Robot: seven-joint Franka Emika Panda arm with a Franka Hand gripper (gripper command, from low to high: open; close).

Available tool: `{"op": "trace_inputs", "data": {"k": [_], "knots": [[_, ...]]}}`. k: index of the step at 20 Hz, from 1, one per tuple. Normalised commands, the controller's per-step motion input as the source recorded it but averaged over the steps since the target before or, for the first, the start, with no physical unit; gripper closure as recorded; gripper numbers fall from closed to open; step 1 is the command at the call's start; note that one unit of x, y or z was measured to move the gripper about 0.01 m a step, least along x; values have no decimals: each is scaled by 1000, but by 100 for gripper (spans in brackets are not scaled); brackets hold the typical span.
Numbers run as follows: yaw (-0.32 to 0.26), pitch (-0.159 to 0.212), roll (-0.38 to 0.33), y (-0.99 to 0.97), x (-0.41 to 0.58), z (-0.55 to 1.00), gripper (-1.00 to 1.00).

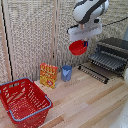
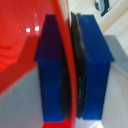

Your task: Extend the gripper towards the oven tray handle. Grasp the handle and carefully pull the tray out of the oven. Move the gripper above the red bowl. Grab the red bowl gently. Lift the bowl and place it onto the oven tray.

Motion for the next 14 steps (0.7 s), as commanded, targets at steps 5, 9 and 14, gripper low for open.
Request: {"op": "trace_inputs", "data": {"k": [5, 9, 14], "knots": [[-174, -64, 1, -674, 168, 142, 100], [-161, -67, 4, -717, 121, 121, 100], [-140, -49, 5, -781, 77, 122, 100]]}}
